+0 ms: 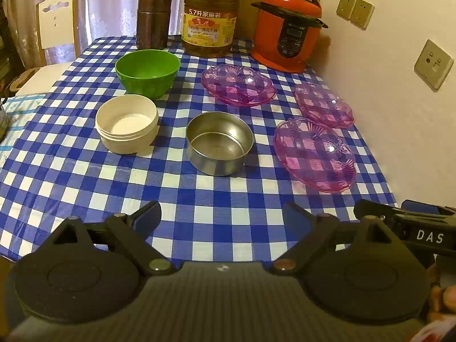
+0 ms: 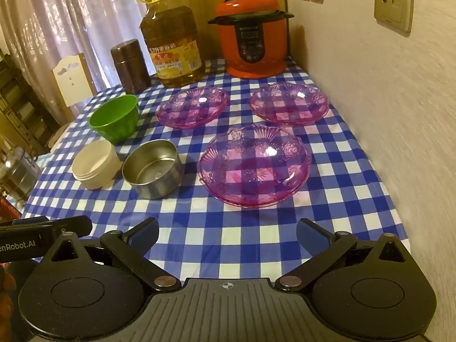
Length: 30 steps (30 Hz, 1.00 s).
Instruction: Organize plates and bowls
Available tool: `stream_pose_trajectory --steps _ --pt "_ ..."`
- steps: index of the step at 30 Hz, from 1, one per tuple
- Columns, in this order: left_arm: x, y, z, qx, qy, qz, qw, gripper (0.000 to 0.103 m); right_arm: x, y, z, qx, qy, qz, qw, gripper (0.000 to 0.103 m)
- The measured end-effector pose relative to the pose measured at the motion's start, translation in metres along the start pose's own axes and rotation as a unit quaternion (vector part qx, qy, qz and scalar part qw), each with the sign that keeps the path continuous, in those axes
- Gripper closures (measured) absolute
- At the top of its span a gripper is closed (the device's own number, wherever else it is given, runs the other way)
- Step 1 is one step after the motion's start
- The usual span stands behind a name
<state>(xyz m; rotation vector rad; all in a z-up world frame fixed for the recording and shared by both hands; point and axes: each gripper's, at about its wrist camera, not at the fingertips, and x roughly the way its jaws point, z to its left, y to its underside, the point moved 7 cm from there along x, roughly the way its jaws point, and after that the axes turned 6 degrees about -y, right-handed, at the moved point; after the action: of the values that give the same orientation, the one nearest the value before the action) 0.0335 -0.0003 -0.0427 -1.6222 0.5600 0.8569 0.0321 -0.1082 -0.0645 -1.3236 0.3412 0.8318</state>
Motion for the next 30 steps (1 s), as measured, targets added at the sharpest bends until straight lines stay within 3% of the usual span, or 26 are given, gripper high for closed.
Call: stream_pose_trajectory --steps 30 --pt "0.001 0.0016 -0.0001 0.001 0.007 0.0 1.0 0.012 -0.0042 -0.0033 -0.0045 0.001 0.001 -0.003 1.0 0.001"
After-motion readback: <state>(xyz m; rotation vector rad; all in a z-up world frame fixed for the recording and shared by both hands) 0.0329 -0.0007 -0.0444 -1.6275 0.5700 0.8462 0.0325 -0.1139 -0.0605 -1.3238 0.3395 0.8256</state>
